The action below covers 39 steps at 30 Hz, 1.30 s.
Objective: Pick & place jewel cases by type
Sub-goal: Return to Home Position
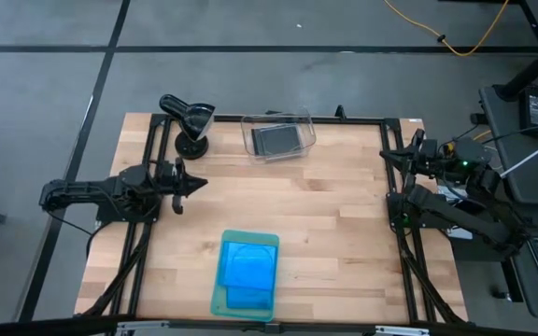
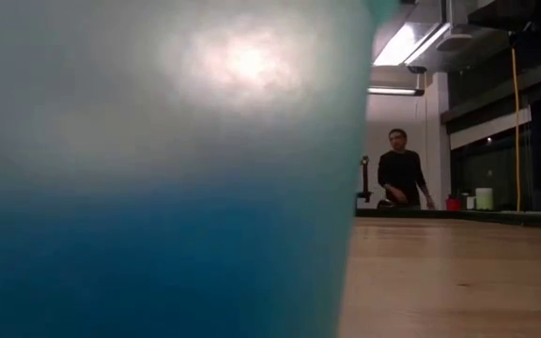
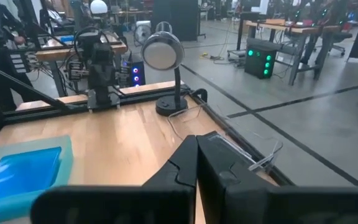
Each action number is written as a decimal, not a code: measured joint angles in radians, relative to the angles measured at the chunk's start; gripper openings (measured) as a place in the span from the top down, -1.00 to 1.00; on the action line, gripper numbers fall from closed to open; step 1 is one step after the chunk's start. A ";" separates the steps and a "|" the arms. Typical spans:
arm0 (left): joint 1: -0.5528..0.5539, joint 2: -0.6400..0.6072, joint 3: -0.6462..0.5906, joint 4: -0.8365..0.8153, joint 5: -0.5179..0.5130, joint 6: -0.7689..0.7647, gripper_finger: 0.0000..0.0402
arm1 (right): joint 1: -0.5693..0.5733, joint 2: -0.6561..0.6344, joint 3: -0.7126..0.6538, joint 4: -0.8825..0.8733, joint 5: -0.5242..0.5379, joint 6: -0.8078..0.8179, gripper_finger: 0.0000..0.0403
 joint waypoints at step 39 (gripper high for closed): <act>0.000 0.027 0.000 -0.009 0.059 -0.023 0.97 | 0.640 0.095 -0.623 0.900 0.243 0.077 0.96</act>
